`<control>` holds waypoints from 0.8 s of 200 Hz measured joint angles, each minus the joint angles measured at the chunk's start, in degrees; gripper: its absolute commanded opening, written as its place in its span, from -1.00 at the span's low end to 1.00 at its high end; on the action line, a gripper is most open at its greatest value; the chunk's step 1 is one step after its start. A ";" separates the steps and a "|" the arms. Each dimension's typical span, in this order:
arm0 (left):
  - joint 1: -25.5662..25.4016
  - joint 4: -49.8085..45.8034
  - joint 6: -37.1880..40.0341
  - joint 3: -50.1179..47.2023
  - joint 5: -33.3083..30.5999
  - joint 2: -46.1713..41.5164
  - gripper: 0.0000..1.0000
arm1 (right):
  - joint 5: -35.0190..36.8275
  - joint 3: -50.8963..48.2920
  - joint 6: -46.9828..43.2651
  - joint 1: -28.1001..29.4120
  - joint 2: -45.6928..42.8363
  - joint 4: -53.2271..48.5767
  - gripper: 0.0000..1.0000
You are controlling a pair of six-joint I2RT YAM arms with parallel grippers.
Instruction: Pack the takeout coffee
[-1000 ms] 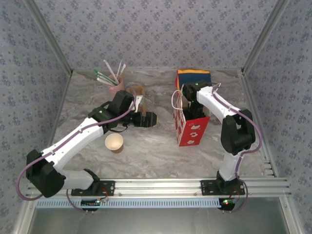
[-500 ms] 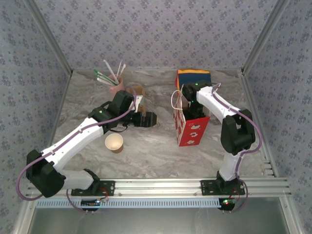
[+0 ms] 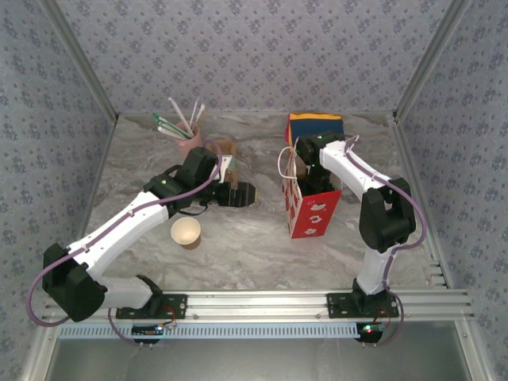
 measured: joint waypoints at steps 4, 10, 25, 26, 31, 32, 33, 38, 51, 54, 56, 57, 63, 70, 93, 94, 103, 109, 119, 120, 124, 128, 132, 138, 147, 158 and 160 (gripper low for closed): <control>0.00 0.00 0.00 0.00 0.00 0.00 1.00 | 0.00 0.00 0.00 0.00 0.00 0.00 0.29; 0.00 0.00 0.00 0.00 0.00 0.00 0.99 | 0.02 0.00 0.00 0.00 -0.02 -0.02 0.30; 0.00 0.00 0.00 0.00 -0.02 0.00 1.00 | 0.02 0.04 0.00 0.00 -0.02 0.00 0.31; 0.00 0.00 0.00 0.00 0.00 0.00 1.00 | 0.02 0.04 0.00 0.00 -0.02 -0.02 0.31; 0.00 0.00 0.00 0.00 -0.02 0.00 1.00 | 0.02 0.04 0.00 0.00 -0.02 -0.02 0.30; 0.00 0.00 0.00 0.00 0.00 0.00 0.99 | 0.02 0.04 0.00 0.00 -0.02 0.00 0.30; 0.00 0.00 0.00 0.00 0.00 0.00 0.99 | 0.02 0.04 0.00 0.00 -0.02 -0.02 0.31; 0.00 0.00 0.00 0.00 0.00 0.00 1.00 | 0.02 0.04 0.00 0.00 -0.02 0.00 0.32; 0.00 0.00 0.00 0.00 0.00 0.00 1.00 | 0.02 0.04 0.00 0.00 -0.02 0.00 0.33; 0.00 0.00 0.00 0.00 0.00 0.00 0.99 | 0.04 0.04 0.00 0.00 -0.02 0.00 0.33; 0.00 0.00 0.00 0.00 0.00 0.00 0.99 | 0.04 0.04 0.00 0.00 -0.02 0.00 0.34; 0.00 0.00 0.00 0.00 -0.02 0.00 0.99 | 0.04 0.04 0.00 0.00 -0.02 0.00 0.34; 0.00 0.00 0.00 0.00 0.00 0.00 0.99 | 0.07 0.04 0.00 0.00 -0.02 0.00 0.36; 0.00 0.00 0.00 0.00 0.00 0.00 0.99 | 0.15 0.04 0.00 0.00 -0.02 0.02 0.36; 0.00 0.00 0.00 0.00 0.00 0.00 1.00 | 0.31 0.02 0.00 0.02 0.00 0.09 0.36; 0.00 0.00 0.00 0.00 -0.02 0.00 1.00 | 0.35 0.02 0.00 0.02 0.00 0.09 0.37; 0.00 0.02 0.00 0.00 0.00 0.00 0.99 | 0.39 0.02 0.00 0.07 0.00 0.11 0.37; 0.00 0.00 0.00 0.00 0.00 0.00 0.99 | 0.42 0.02 0.02 0.13 0.00 0.11 0.37; 0.00 0.02 0.00 0.00 0.00 0.00 0.99 | 0.57 -0.02 0.02 0.17 0.00 0.17 0.37; 0.00 0.02 0.00 0.00 0.00 0.00 0.99 | 0.57 -0.02 0.02 0.17 0.00 0.17 0.37; 0.00 0.02 0.00 0.00 0.00 0.00 0.99 | 0.59 -0.04 0.02 0.22 0.00 0.20 0.38; 0.00 0.02 0.00 0.00 0.00 0.00 1.00 | 0.61 -0.07 0.02 0.22 0.00 0.22 0.38; 0.00 0.02 0.00 0.00 -0.02 0.00 0.99 | 0.63 -0.09 0.02 0.22 0.00 0.22 0.38; 0.00 0.02 0.00 0.00 -0.02 0.00 0.99 | 0.63 -0.13 0.02 0.24 0.00 0.26 0.38; 0.00 0.02 0.00 0.00 0.00 0.00 0.99 | 0.66 -0.17 0.02 0.22 0.00 0.35 0.39; 0.00 0.02 0.00 0.00 0.00 0.00 1.00 | 0.68 -0.20 0.02 0.24 0.00 0.39 0.40; 0.00 0.02 0.00 0.00 0.00 0.00 0.99 | 0.68 -0.20 0.02 0.24 0.00 0.39 0.40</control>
